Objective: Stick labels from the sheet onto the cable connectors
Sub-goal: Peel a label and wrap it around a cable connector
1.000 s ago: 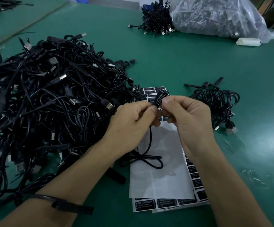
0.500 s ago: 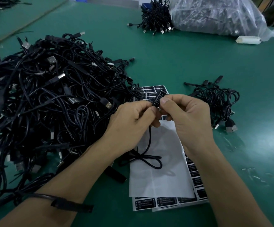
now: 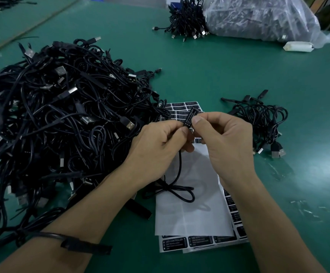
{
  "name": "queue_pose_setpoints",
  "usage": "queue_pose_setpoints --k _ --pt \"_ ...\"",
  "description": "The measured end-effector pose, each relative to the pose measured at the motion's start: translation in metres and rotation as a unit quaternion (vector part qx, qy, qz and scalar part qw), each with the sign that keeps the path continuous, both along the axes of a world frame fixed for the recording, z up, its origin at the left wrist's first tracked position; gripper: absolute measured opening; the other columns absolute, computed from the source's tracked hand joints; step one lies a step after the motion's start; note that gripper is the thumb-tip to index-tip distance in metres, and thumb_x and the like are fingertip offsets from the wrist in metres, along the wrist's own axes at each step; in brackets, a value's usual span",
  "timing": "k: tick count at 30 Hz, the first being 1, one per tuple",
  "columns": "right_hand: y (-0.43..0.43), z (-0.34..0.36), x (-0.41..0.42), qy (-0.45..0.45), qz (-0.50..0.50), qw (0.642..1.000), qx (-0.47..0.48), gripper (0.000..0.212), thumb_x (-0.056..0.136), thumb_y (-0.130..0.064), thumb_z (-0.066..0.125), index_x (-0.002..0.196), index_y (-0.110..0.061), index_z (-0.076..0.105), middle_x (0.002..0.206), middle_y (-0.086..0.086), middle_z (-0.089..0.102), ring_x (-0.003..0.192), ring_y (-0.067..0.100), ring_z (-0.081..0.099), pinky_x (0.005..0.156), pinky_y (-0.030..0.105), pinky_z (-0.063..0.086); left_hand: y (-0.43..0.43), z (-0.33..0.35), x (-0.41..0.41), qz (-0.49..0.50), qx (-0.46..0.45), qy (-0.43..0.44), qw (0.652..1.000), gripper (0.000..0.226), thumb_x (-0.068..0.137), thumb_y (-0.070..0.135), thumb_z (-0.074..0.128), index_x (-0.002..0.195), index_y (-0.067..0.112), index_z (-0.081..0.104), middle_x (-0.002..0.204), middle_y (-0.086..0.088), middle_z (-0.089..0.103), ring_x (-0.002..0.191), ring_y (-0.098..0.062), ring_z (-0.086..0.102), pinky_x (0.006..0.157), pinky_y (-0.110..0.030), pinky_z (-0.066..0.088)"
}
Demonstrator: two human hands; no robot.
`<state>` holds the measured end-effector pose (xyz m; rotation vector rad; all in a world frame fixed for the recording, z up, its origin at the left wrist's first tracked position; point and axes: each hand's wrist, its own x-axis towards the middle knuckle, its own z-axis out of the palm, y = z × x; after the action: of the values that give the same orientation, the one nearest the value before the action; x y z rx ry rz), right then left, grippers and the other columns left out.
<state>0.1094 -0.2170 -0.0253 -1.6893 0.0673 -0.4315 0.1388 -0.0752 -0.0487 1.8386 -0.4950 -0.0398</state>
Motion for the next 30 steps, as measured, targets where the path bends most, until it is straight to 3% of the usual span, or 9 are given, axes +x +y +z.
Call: queue_pose_setpoints --k 7,22,27,30 --pt "0.0027 -0.0023 -0.0006 0.011 -0.034 0.999 -0.02 0.013 0.088 -0.016 0.069 0.075 -0.018 0.074 0.064 -0.002 0.071 0.058 0.011 0.066 0.061 0.027 0.057 0.0003 -0.0023 0.0002 -0.005 -0.01 0.005 1.0 0.034 0.094 0.043 0.047 0.09 0.021 0.074 0.082 0.008 0.076 0.083 -0.015 0.073 0.082 -0.051 0.057" --pt "0.0087 0.0022 -0.0038 -0.001 -0.029 0.999 0.038 0.014 0.088 -0.003 0.07 0.075 -0.008 0.071 0.058 -0.002 0.069 0.047 0.007 0.063 0.049 0.016 0.05 -0.0008 -0.0011 -0.0015 -0.017 -0.04 0.011 0.999 0.029 0.098 0.032 0.049 0.092 0.018 0.074 0.081 0.005 0.076 0.081 -0.014 0.073 0.08 -0.045 0.059" --pt "0.0083 0.0029 -0.0037 0.0 -0.026 0.999 0.044 0.012 0.087 -0.003 0.069 0.076 -0.006 0.071 0.059 0.0 0.07 0.048 0.008 0.064 0.049 0.017 0.051 -0.0015 -0.0006 -0.0023 -0.026 -0.059 0.013 0.998 0.027 0.1 0.027 0.049 0.092 0.019 0.073 0.081 0.006 0.075 0.081 -0.009 0.073 0.076 -0.03 0.055" --pt "0.0069 0.0033 -0.0032 0.0 -0.021 0.999 0.038 0.014 0.088 -0.003 0.069 0.075 -0.007 0.071 0.06 0.001 0.07 0.048 0.009 0.064 0.05 0.018 0.051 -0.0013 -0.0007 -0.0023 -0.027 -0.063 0.012 0.998 0.027 0.1 0.026 0.049 0.095 0.018 0.074 0.083 0.005 0.076 0.082 -0.01 0.073 0.077 -0.03 0.056"
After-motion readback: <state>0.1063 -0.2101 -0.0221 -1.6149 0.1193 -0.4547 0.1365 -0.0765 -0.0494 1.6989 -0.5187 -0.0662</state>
